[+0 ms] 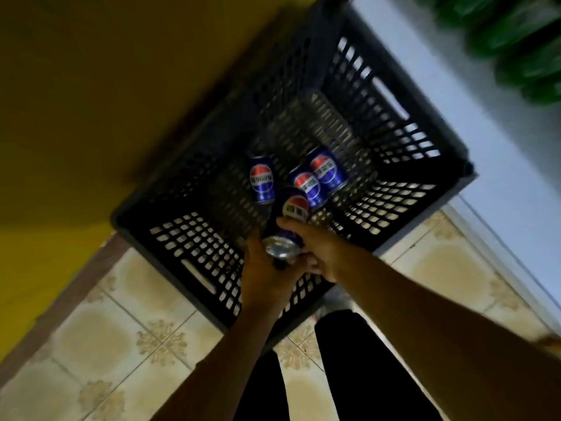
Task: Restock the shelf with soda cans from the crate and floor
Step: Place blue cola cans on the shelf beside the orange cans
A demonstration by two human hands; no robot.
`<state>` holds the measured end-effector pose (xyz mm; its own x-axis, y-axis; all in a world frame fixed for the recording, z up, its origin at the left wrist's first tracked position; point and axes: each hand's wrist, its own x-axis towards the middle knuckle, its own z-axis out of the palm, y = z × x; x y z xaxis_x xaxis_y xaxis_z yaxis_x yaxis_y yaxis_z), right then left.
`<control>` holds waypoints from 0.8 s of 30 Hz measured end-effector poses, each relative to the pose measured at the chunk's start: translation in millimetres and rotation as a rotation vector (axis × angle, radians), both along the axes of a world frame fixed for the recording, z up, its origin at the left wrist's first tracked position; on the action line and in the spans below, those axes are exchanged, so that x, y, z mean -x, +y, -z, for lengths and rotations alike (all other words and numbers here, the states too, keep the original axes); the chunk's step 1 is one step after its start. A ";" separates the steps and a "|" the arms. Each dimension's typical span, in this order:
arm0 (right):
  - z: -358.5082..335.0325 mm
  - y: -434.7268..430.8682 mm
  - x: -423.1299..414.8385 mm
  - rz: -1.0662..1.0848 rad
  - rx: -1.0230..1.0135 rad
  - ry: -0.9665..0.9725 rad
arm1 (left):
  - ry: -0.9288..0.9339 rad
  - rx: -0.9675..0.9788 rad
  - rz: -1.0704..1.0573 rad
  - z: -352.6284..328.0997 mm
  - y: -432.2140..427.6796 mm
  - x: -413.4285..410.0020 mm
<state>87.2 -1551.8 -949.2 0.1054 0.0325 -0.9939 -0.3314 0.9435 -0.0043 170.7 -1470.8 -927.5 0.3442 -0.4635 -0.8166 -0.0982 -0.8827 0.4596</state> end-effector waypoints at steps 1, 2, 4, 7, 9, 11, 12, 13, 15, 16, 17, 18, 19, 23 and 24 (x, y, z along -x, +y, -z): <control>-30.3 5.2 3.9 0.026 -0.016 0.006 | -0.041 0.017 0.039 -31.7 -5.5 2.4; -62.2 9.1 8.2 0.065 -0.019 0.010 | -0.077 0.031 0.066 -63.1 -10.1 5.1; -125.9 11.0 16.4 0.102 -0.002 0.016 | -0.122 0.037 0.102 -125.3 -18.4 12.5; -218.2 9.8 33.6 0.012 0.087 0.012 | -0.042 -0.047 -0.009 -206.4 -22.9 19.8; -271.6 10.4 51.0 0.013 0.173 0.025 | 0.162 -0.058 -0.275 -255.9 -21.0 24.7; -316.6 13.7 68.3 0.149 0.253 0.047 | 0.368 -0.002 -0.481 -303.8 -10.9 30.5; -337.2 16.7 76.0 0.249 0.291 0.056 | 0.430 0.034 -0.497 -325.6 -2.1 33.8; -359.3 20.8 82.0 0.338 0.321 0.043 | 0.471 0.081 -0.481 -345.7 8.9 38.2; -399.5 31.8 88.4 0.483 0.343 -0.073 | 0.478 0.200 -0.353 -378.9 32.4 45.9; -419.6 39.0 89.6 0.540 0.352 -0.154 | 0.436 0.269 -0.254 -393.6 43.0 49.5; -438.8 47.3 89.9 0.573 0.376 -0.221 | 0.388 0.347 -0.158 -407.1 53.8 52.0; -456.8 57.0 90.9 0.599 0.406 -0.276 | 0.340 0.418 -0.071 -420.4 63.0 54.1; -472.8 67.8 93.3 0.618 0.446 -0.306 | 0.309 0.487 -0.005 -433.3 71.1 56.0; -526.5 124.2 117.4 0.734 0.629 -0.334 | 0.315 0.676 0.153 -478.2 102.4 70.8; -540.0 138.5 125.3 0.742 0.679 -0.312 | 0.352 0.701 0.160 -487.6 110.0 78.2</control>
